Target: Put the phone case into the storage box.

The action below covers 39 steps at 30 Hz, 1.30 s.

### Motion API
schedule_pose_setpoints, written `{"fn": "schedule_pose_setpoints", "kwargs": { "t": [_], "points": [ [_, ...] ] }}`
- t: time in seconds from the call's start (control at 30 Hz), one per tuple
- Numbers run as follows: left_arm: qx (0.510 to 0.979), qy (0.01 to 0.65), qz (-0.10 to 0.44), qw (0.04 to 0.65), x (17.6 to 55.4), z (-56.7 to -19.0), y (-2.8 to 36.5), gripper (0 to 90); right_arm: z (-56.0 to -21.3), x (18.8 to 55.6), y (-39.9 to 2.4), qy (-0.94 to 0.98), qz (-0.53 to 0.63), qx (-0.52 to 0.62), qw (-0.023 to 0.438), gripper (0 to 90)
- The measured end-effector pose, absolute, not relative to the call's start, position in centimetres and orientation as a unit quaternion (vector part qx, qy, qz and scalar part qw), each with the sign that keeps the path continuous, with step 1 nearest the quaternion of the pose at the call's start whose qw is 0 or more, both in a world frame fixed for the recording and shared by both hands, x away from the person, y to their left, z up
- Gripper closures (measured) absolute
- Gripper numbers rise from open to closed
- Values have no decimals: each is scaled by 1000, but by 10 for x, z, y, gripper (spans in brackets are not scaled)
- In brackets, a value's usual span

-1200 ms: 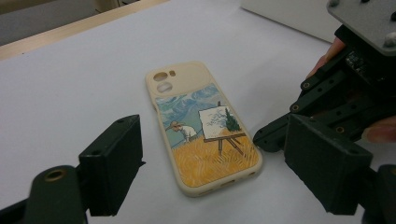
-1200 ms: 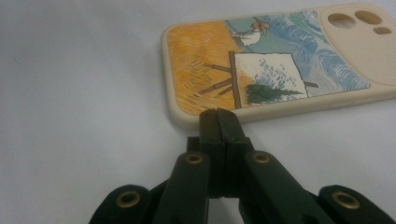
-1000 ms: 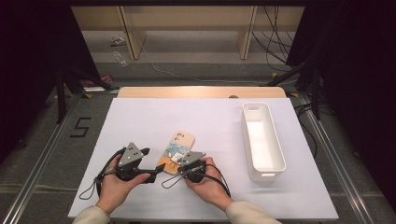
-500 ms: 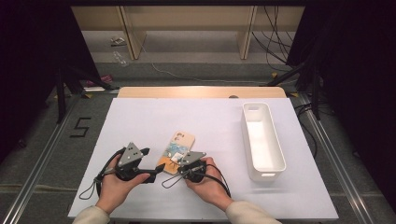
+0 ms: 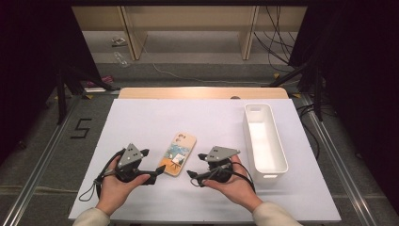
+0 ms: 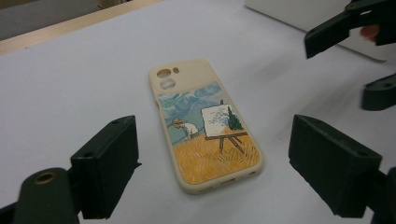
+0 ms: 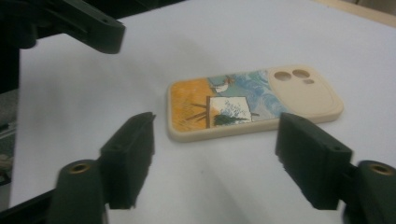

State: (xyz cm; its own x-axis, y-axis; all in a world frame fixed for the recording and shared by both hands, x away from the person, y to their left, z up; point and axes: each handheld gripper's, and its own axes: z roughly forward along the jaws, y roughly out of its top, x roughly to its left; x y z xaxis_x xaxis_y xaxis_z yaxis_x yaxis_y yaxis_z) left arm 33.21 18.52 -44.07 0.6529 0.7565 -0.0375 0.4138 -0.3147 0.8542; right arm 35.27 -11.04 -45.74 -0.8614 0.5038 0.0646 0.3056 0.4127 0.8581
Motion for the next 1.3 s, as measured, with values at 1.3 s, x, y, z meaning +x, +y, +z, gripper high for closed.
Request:
{"fn": "schedule_pose_setpoints", "kwargs": {
  "t": [1.3],
  "points": [
    [826, 435, 142, 329, 392, -444, 129, 0, -445, 330, -176, 824, 505, 227, 122, 172]
  ]
}}
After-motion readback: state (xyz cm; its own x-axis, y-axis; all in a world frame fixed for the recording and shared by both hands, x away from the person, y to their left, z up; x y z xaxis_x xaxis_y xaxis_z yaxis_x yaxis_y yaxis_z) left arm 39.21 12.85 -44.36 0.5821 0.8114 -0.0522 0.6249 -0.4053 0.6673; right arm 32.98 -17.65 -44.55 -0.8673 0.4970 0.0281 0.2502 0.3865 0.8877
